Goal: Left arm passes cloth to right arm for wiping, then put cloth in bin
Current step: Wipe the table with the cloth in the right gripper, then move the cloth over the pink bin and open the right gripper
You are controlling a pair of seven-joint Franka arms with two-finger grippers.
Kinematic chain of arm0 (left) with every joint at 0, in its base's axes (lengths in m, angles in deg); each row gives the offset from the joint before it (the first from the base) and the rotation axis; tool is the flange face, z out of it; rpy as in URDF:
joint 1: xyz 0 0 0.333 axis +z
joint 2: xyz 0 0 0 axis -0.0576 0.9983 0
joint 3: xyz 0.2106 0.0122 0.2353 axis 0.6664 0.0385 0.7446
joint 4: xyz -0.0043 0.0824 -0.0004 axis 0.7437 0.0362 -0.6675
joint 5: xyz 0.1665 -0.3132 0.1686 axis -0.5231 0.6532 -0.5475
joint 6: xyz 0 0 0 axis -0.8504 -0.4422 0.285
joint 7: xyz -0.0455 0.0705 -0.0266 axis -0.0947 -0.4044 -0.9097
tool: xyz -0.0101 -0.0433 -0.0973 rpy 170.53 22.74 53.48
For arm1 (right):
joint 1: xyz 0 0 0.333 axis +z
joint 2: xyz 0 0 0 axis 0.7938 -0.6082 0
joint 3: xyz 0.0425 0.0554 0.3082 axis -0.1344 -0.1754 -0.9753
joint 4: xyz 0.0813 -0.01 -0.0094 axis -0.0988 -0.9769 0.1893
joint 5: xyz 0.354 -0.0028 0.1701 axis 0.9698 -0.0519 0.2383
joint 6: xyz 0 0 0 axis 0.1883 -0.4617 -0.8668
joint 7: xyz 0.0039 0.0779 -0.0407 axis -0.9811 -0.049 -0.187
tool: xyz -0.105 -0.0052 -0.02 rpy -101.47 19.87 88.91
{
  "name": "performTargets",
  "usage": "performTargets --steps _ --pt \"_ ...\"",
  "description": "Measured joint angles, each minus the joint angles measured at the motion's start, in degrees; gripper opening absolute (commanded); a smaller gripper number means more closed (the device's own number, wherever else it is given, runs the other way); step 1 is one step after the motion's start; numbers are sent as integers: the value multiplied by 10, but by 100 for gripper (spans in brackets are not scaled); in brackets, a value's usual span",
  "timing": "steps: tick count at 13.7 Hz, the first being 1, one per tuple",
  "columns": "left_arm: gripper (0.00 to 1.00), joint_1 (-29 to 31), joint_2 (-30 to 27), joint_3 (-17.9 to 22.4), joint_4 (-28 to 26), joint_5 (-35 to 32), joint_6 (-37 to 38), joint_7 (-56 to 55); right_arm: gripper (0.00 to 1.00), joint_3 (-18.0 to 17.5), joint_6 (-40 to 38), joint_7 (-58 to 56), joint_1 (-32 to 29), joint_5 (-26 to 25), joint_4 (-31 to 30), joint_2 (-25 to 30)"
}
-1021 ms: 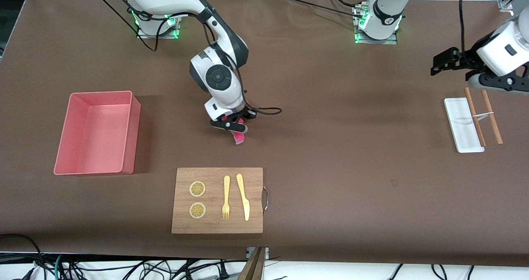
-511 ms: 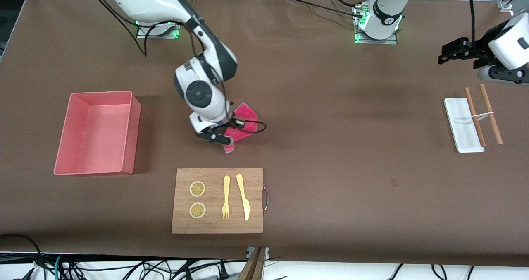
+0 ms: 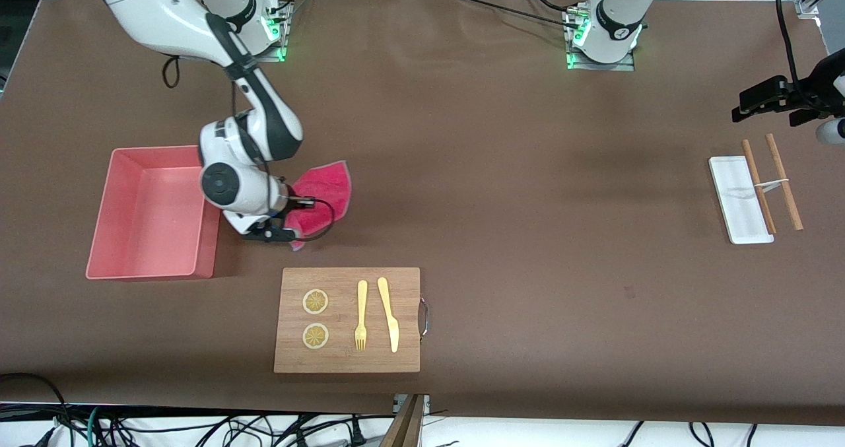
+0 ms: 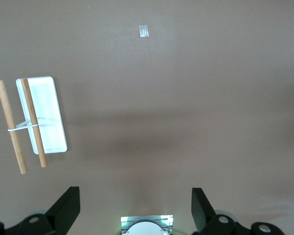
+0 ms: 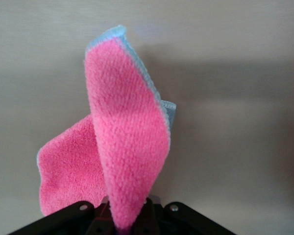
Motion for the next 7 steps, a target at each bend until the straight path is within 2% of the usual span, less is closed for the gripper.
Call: performTargets --steps 4,7 --pt "100 3 -10 0 3 -4 -28 -1 0 17 0 -121 -49 -12 -22 16" --pt "100 8 -29 -4 -24 -4 -63 -1 0 27 -15 -153 -59 -34 -20 38"
